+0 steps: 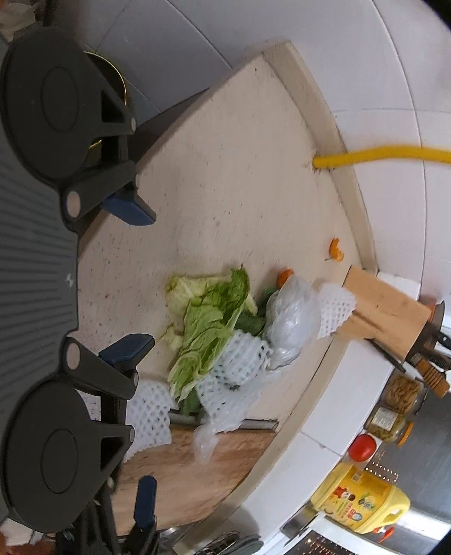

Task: Collect trash
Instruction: 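Raise both tools back up toward the trash on the counter, then grasp a white foam fruit net with the right gripper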

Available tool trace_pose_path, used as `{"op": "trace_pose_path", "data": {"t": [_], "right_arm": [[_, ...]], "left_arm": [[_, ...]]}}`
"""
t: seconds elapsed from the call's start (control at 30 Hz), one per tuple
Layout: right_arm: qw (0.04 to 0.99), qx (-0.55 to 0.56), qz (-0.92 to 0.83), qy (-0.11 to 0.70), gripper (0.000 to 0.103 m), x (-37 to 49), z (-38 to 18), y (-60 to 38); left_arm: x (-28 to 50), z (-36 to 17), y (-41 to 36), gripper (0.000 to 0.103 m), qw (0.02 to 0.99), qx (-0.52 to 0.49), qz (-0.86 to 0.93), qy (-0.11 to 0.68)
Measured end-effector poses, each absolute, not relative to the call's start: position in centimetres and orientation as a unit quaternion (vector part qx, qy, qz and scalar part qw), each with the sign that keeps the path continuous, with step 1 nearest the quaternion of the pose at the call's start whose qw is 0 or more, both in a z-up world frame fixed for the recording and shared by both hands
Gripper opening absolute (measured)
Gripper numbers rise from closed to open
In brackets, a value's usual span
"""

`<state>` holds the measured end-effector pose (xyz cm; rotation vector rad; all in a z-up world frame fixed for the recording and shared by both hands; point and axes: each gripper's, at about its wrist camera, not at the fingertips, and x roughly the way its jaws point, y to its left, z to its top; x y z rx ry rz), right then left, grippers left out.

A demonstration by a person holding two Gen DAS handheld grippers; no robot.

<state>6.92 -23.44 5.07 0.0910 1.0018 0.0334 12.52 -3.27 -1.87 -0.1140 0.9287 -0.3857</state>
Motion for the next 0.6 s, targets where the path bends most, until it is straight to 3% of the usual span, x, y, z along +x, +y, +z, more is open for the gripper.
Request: {"op": "trace_pose_path", "data": {"t": [0.23, 0.3, 0.33, 0.4, 0.53, 0.6], "right_arm": [[0.867, 0.020, 0.031, 0.497, 0.083, 6.9, 3.0, -22.3], [0.861, 0.018, 0.035, 0.507, 0.074, 7.2, 2.3, -22.1], [0.857, 0.017, 0.039, 0.513, 0.062, 7.3, 1.9, -22.0], [0.858, 0.001, 0.033, 0.513, 0.054, 7.2, 1.5, -21.9], [0.858, 0.010, 0.051, 0.511, 0.022, 6.9, 1.9, -22.3], [0.857, 0.034, 0.062, 0.510, 0.020, 6.9, 2.3, -22.9]], "left_arm": [[12.8, -2.4, -3.6, 0.062, 0.870, -0.051, -0.188, 0.453], [12.9, -2.6, -3.5, 0.062, 0.869, -0.053, -0.186, 0.455], [13.0, -2.6, -3.5, 0.062, 0.869, -0.055, -0.186, 0.455], [13.2, -2.7, -3.6, 0.062, 0.869, -0.057, -0.186, 0.455], [13.7, -2.8, -4.5, 0.062, 0.867, -0.058, -0.200, 0.453], [13.9, -2.8, -5.0, 0.062, 0.867, -0.054, -0.214, 0.447]]}}
